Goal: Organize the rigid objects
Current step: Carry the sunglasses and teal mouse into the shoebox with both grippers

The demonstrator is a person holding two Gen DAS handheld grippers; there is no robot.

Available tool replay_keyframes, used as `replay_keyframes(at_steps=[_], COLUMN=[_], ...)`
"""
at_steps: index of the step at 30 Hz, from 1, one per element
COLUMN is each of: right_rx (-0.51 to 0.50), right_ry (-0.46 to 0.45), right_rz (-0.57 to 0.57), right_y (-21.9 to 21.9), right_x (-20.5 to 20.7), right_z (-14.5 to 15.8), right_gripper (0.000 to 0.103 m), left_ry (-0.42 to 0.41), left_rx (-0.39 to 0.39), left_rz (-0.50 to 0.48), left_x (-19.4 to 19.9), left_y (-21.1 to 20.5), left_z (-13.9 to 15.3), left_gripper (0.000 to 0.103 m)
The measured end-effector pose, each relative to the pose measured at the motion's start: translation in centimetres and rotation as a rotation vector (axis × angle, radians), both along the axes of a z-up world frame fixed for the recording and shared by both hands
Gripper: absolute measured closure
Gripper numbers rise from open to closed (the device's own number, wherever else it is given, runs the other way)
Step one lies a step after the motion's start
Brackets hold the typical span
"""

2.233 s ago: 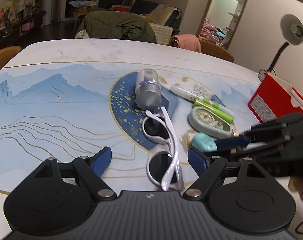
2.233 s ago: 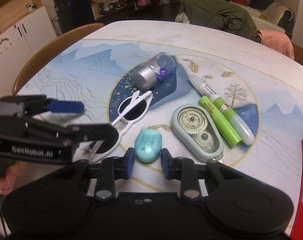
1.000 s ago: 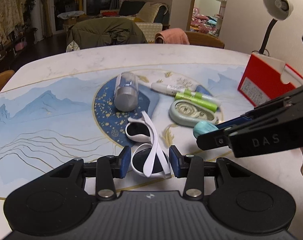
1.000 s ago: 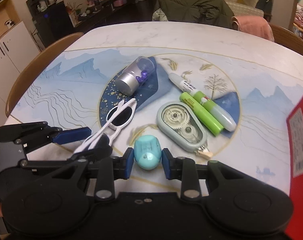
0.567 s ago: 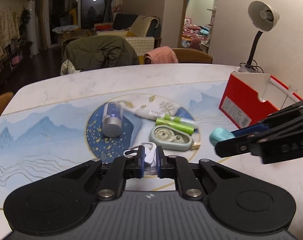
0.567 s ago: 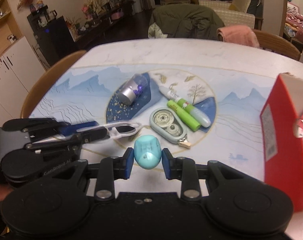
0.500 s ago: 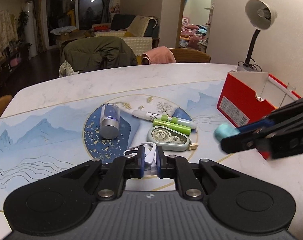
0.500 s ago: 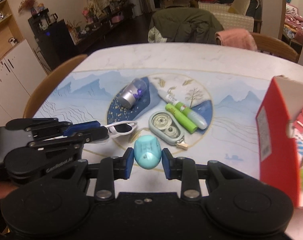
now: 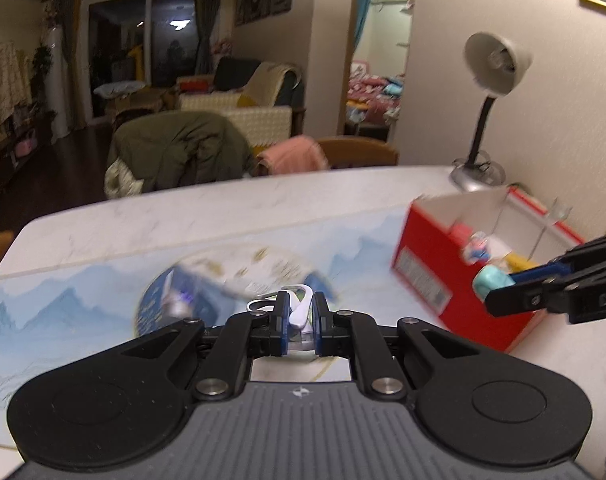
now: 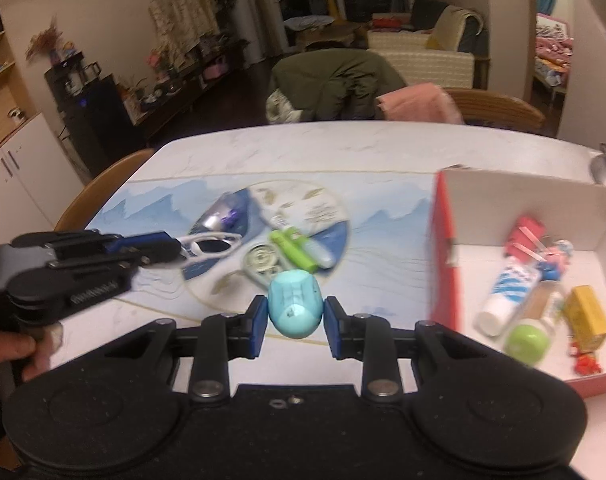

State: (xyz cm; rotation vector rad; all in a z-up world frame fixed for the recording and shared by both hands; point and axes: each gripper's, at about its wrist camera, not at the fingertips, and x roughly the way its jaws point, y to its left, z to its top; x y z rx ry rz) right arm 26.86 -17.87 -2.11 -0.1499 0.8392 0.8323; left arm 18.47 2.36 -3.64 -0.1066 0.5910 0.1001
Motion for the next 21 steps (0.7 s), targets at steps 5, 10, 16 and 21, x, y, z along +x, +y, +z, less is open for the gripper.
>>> replay_keyframes(at_steps=[5,10,16,21], right_rx=[0.013,0.014,0.000,-0.018], right_ry=[-0.029,-0.048,-0.057,-0.060], right_rz=[-0.046,-0.093,-0.143,-0.169], right_y=[-3.4,-6.7,-10.6,-13.4], right_x=[1.8,4.0,6.7,8.9], right_z=[0.9,1.1,0.9,0.3], right_gripper=[0.074,0.074,0.074,0.074], left_ry=[-0.046,-0.070,-0.067,-0.044], left_rx=[0.008,0.014,0.006,-0.002], left_rz=[-0.068,-0.142,-0.214,-0.262], left_x=[2.0,4.5,7.9,10.8], left_y=[-3.7,-7.7,-12.4,-16.0], left_z=[2.1,3.2,3.1,2.4], left_gripper=[0.092,0.092,0.092,0.092])
